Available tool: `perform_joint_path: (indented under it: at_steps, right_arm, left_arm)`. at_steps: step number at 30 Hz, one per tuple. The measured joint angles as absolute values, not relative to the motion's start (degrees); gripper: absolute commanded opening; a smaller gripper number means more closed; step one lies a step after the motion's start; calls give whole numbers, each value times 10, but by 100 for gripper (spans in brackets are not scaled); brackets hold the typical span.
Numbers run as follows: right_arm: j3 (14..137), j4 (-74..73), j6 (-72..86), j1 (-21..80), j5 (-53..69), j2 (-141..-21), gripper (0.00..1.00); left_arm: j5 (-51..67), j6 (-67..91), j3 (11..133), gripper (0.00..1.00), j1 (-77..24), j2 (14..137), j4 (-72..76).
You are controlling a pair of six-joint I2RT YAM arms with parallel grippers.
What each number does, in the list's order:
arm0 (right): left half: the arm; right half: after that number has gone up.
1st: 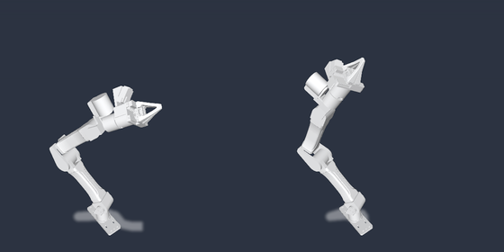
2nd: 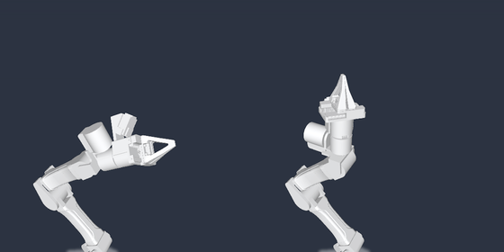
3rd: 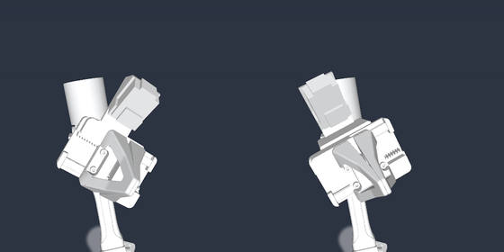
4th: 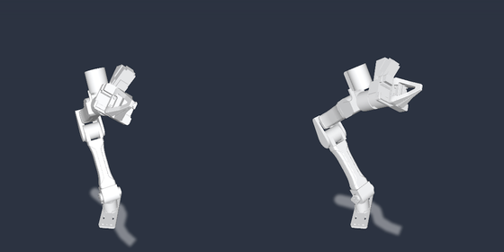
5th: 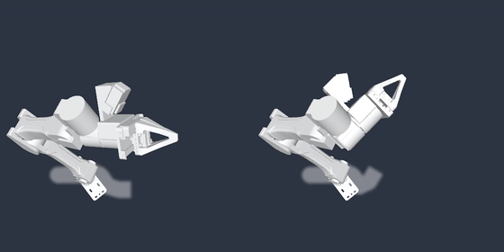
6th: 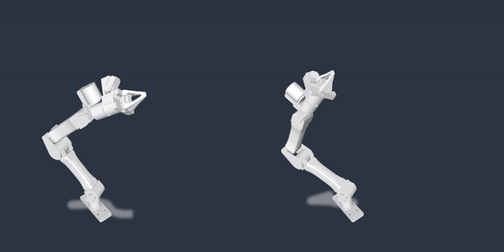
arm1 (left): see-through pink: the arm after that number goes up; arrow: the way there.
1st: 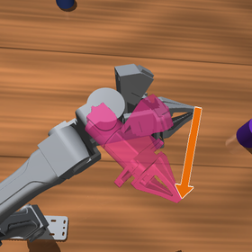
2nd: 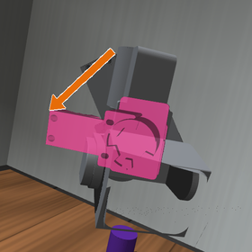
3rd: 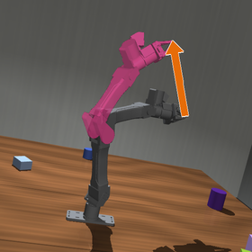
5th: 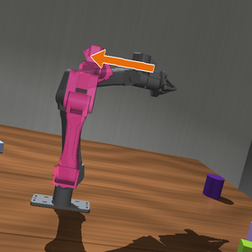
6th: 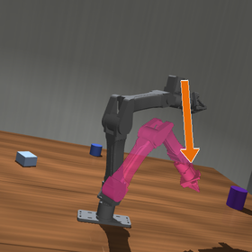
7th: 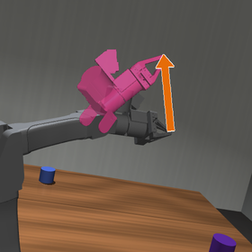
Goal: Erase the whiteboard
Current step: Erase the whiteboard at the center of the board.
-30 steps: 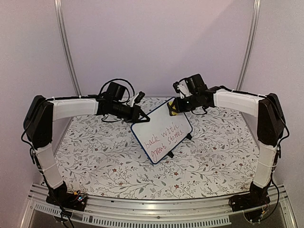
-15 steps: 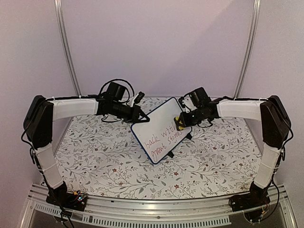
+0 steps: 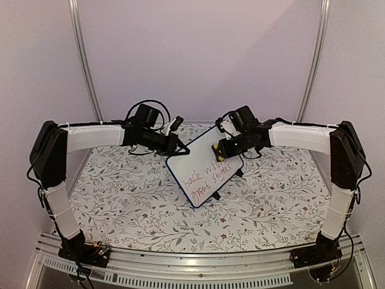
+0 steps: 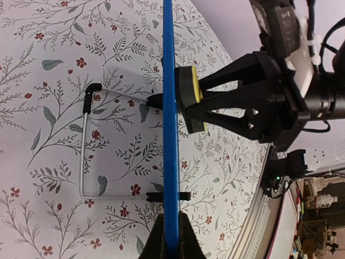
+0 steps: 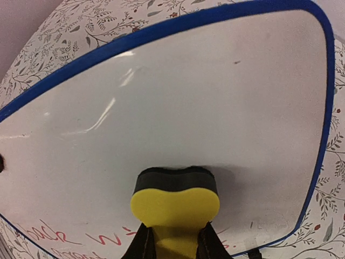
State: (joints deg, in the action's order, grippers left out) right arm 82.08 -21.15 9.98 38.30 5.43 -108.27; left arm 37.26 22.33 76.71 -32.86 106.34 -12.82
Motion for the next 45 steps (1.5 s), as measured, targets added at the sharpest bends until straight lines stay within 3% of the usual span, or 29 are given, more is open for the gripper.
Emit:
perform_joint_path:
  at_steps: [9, 18, 45]
  right_arm:
    - [745, -187, 37, 491, 3, -1027, 17]
    - [784, -203, 24, 553, -46, -1025, 15]
    - [862, -259, 51, 611, -66, -1104, 14]
  left_arm:
    - [376, 215, 768, 0, -329, 1063, -127]
    - [376, 212, 768, 0, -330, 1063, -127]
    - [374, 212, 768, 0, -330, 1063, -127]
